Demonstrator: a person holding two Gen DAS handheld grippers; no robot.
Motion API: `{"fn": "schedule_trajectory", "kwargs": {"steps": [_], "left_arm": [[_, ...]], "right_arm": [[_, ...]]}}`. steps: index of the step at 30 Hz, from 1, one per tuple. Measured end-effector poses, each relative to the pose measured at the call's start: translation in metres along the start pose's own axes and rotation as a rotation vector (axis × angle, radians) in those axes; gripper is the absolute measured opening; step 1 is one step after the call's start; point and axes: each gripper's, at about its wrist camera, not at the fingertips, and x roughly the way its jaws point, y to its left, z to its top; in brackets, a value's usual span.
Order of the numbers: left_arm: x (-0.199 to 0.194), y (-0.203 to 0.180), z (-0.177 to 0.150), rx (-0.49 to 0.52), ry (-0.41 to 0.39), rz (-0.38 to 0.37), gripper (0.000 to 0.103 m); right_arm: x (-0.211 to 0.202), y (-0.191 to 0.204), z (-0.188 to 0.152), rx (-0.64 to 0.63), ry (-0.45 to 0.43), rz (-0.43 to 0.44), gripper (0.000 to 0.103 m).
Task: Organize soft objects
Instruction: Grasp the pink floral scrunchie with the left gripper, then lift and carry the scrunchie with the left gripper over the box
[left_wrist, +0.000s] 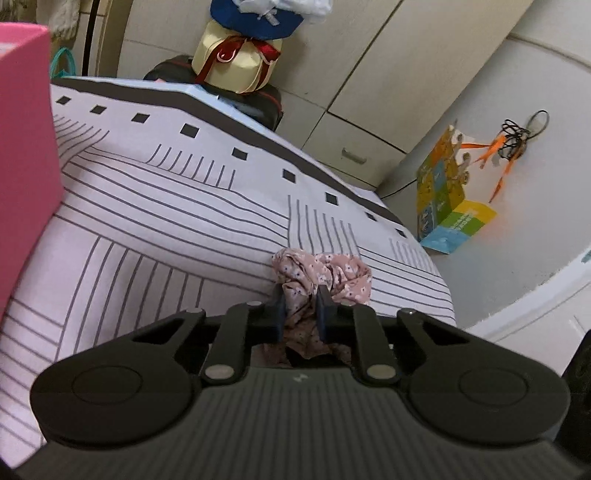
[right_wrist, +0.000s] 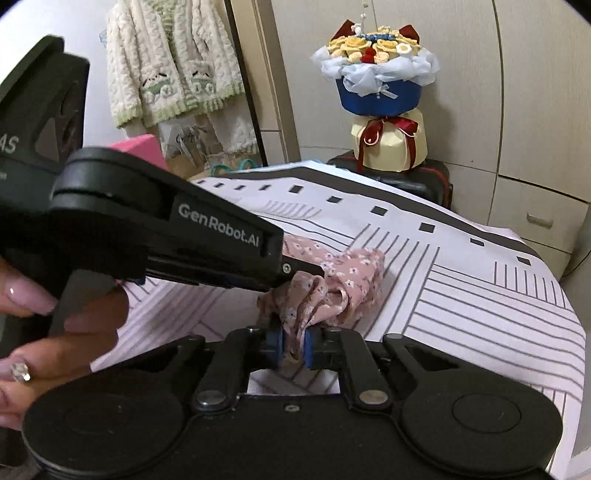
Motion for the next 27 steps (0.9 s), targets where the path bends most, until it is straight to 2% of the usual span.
{"fn": "schedule_trajectory", "kwargs": {"steps": [10,20,27], "left_arm": [[-0.051,-0.003,-0.029,0.032,0.011,-0.072,0.015],[-0.115,-0.012,-0.080,0.167,-0.022,-0.085,0.015],[-0.157,-0.010,-0.107,0.246,0.011,-0.084,0.015]], "right_arm": [[-0.043,0.034,-0.020,0.065,-0.034,0.007,0.013],[-0.093,0.086,-0.052,0.073,-0.068,-0.024,0.013],[-0.124,0.125,-0.070,0.081,-0.042,-0.025,0.014]]}}
